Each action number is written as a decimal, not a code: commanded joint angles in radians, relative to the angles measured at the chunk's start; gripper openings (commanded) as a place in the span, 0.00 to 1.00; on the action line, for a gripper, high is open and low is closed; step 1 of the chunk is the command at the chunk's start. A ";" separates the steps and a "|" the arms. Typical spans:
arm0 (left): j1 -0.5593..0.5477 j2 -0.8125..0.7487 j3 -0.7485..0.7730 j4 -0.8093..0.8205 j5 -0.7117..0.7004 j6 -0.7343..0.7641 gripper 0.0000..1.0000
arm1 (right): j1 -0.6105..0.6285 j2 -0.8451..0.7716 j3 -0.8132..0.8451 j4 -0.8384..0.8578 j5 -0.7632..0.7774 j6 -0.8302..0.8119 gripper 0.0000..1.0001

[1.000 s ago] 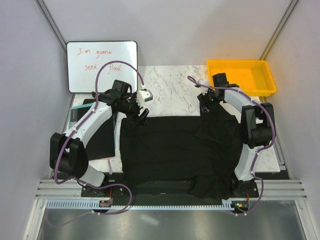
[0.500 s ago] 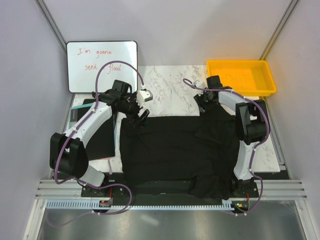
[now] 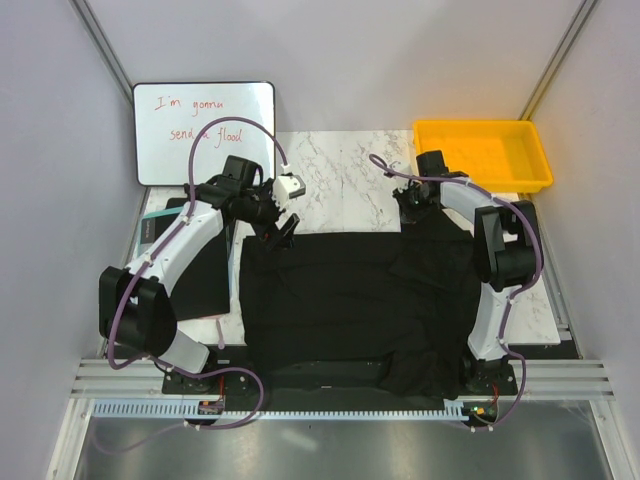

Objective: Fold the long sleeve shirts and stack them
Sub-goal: Fold the shirt

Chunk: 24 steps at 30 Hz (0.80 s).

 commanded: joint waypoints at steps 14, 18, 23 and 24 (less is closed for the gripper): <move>-0.005 0.004 0.026 0.022 0.020 -0.033 0.99 | 0.049 -0.053 0.000 0.029 0.185 0.217 0.70; -0.003 0.001 0.028 0.022 0.016 -0.031 0.99 | 0.061 -0.004 -0.006 0.078 0.275 0.222 0.68; -0.005 -0.005 0.020 0.020 0.011 -0.024 0.99 | 0.061 0.046 -0.015 0.081 0.295 0.214 0.61; -0.003 -0.005 0.020 0.020 0.008 -0.025 0.99 | 0.061 0.059 -0.017 0.079 0.297 0.213 0.59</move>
